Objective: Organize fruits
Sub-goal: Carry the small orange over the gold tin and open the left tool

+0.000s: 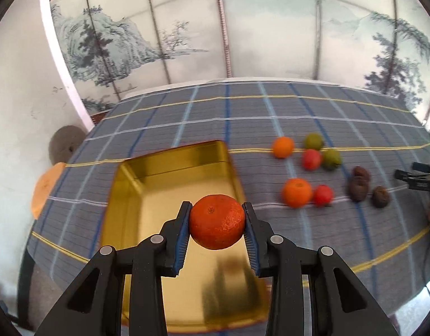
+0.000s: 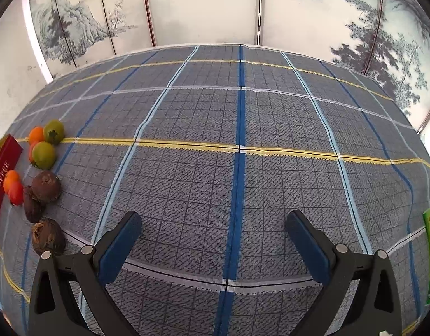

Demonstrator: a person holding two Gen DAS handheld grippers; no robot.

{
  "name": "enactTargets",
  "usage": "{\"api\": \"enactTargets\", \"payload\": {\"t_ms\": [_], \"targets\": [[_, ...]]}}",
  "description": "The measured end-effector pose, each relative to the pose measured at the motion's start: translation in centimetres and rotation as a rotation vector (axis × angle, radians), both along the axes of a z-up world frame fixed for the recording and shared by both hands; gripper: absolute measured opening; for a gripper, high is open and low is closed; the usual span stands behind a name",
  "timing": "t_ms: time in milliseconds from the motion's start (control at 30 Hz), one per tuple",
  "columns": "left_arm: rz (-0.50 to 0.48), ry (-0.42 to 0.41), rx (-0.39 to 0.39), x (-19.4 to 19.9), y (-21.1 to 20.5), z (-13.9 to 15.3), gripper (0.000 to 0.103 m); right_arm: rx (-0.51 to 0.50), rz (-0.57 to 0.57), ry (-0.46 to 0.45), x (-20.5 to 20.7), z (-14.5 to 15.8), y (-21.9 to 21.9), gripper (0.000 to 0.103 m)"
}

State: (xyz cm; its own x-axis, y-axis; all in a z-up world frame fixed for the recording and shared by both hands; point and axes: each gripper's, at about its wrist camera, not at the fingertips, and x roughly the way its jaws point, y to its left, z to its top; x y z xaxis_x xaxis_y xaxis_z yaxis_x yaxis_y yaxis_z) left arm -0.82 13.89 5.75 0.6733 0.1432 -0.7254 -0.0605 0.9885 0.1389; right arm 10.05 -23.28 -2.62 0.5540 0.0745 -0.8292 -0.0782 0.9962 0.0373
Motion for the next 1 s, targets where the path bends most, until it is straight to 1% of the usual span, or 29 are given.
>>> {"api": "enactTargets", "payload": {"t_ms": [67,400,733,1000], "targets": [[0.022,0.012,0.013,0.7,1.1,-0.4,0.037,-0.018,0.001,0.003,0.0,-0.1,0.2,0.103],[0.083,0.044,0.057,3.5,5.4,-1.9,0.037,-0.014,0.0,0.003,0.0,-0.1,0.2,0.103],[0.106,0.086,0.075,5.6,7.4,-3.0,0.037,-0.013,0.0,0.005,0.0,-0.1,0.2,0.103],[0.11,0.112,0.091,6.8,8.0,-3.5,0.037,-0.013,0.0,0.005,0.0,-0.1,0.2,0.103]]}}
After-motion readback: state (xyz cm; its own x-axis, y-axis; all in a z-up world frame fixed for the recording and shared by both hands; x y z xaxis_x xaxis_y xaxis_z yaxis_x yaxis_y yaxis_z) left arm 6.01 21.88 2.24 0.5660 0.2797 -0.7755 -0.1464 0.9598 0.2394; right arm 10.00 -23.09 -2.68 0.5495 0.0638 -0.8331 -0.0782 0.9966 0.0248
